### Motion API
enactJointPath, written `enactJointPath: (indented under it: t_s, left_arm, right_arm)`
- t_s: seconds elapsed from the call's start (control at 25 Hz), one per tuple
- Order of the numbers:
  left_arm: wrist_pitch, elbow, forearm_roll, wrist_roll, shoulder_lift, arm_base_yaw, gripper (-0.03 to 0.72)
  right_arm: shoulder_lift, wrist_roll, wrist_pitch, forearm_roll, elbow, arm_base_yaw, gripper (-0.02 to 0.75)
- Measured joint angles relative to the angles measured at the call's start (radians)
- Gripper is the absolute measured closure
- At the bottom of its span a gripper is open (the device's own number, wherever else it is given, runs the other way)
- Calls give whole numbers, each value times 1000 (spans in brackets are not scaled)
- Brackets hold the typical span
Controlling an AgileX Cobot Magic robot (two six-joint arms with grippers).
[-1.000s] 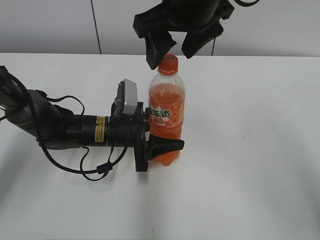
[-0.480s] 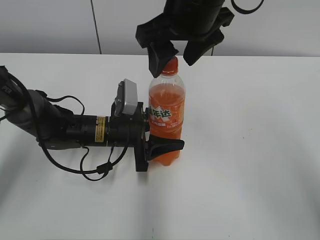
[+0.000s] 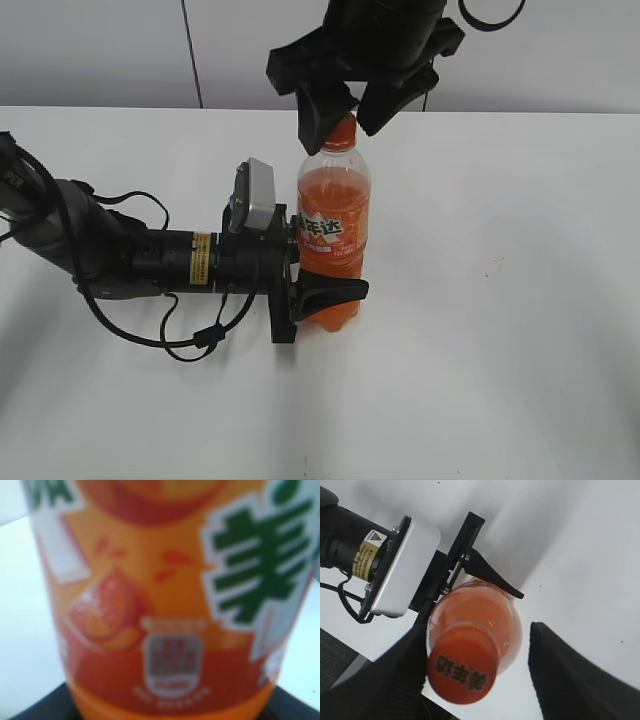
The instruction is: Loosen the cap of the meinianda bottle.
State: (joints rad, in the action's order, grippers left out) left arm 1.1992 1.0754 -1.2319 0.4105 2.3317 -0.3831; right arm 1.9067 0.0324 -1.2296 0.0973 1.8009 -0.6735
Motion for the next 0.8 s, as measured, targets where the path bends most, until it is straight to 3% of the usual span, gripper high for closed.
enactJointPath:
  t_s: [0.32,0.56,0.8]
  left_arm:
    - [0,0,0,0,0,0,297]
    - [0,0,0,0,0,0,297]
    - [0,0,0,1,0,0,297]
  right_arm:
    - [-3,-1,0,11,0,0,290]
    - [-3,-3,0,18,0,0,440]
    - [-3,-65,0,19,0,0,440]
